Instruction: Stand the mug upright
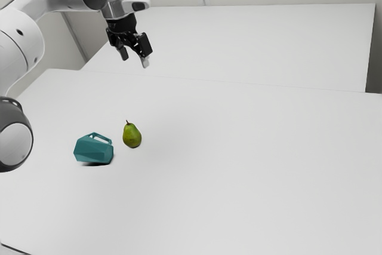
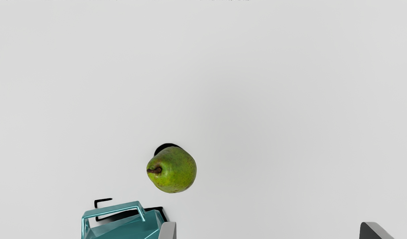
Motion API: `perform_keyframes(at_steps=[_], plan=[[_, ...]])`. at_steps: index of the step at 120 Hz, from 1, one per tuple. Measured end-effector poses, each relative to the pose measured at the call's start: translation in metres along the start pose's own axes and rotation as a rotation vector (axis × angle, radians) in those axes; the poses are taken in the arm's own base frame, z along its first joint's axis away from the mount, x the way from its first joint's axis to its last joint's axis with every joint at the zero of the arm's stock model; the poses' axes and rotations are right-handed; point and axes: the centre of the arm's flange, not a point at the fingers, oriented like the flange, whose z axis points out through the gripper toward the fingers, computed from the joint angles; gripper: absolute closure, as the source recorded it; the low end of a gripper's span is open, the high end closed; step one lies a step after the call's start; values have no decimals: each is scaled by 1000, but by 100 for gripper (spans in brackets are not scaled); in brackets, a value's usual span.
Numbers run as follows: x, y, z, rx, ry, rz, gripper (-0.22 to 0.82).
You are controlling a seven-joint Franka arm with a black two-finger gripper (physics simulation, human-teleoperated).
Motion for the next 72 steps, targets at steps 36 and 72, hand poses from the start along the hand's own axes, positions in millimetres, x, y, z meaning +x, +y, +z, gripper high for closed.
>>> perform_keyframes(at_steps=[36, 72], plan=[[-16, -18, 27, -41, -42, -5, 0], [-141, -121, 102, -237, -150, -229, 0]])
